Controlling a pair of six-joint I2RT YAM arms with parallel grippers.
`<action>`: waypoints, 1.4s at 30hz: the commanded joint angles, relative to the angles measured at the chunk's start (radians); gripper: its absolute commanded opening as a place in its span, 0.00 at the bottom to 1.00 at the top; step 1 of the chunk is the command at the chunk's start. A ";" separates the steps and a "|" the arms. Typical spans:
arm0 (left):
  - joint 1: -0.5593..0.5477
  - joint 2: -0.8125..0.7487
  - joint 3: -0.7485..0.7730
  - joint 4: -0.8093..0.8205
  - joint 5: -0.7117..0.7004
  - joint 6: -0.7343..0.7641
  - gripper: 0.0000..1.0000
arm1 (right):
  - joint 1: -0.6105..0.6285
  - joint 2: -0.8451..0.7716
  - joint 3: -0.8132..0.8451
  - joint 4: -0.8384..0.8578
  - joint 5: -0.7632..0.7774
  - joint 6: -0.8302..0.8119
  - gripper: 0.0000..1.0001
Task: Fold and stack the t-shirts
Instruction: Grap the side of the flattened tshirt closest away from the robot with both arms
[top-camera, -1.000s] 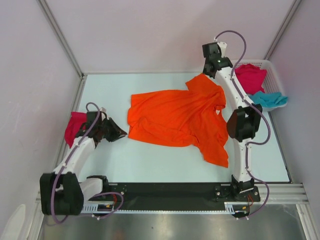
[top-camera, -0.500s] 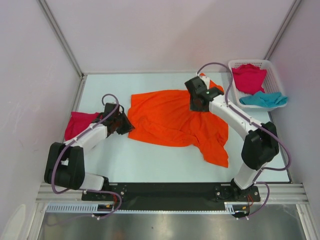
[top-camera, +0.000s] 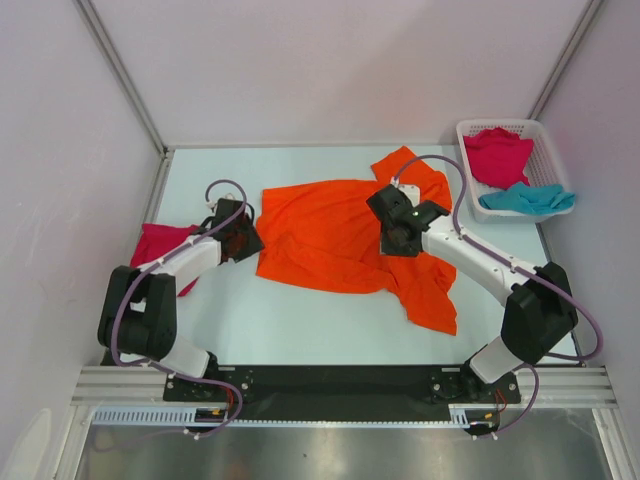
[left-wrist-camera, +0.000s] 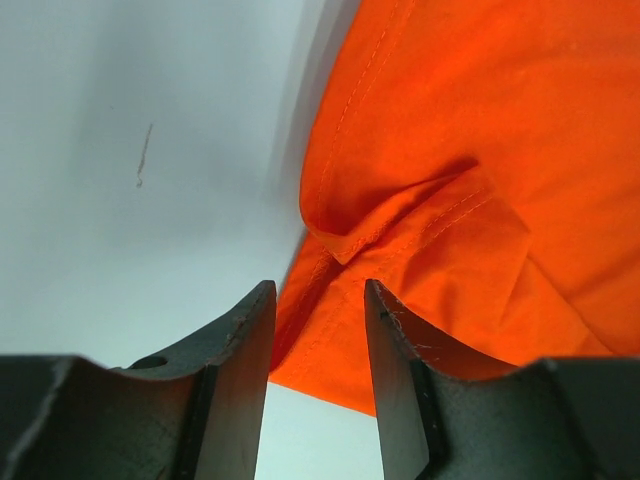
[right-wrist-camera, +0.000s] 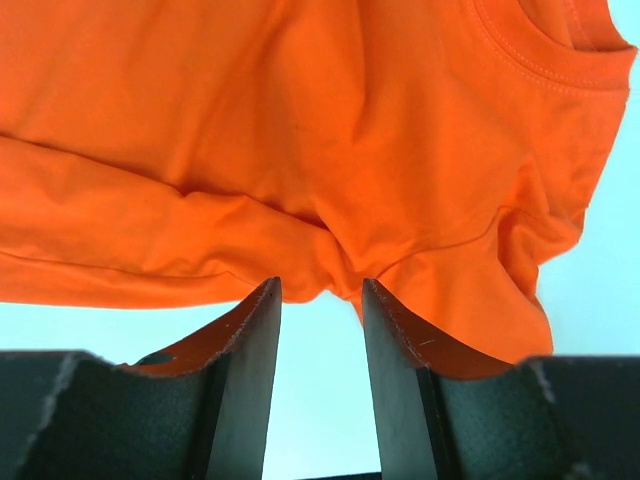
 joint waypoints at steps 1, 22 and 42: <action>-0.025 0.039 -0.021 0.059 -0.010 -0.010 0.46 | 0.002 -0.072 -0.004 -0.029 0.022 0.032 0.43; -0.131 0.140 -0.013 0.111 -0.001 -0.047 0.20 | 0.002 -0.078 -0.007 -0.063 0.070 0.024 0.42; -0.131 -0.458 -0.147 -0.217 0.022 -0.033 0.02 | 0.033 -0.245 -0.163 -0.106 0.026 0.118 0.45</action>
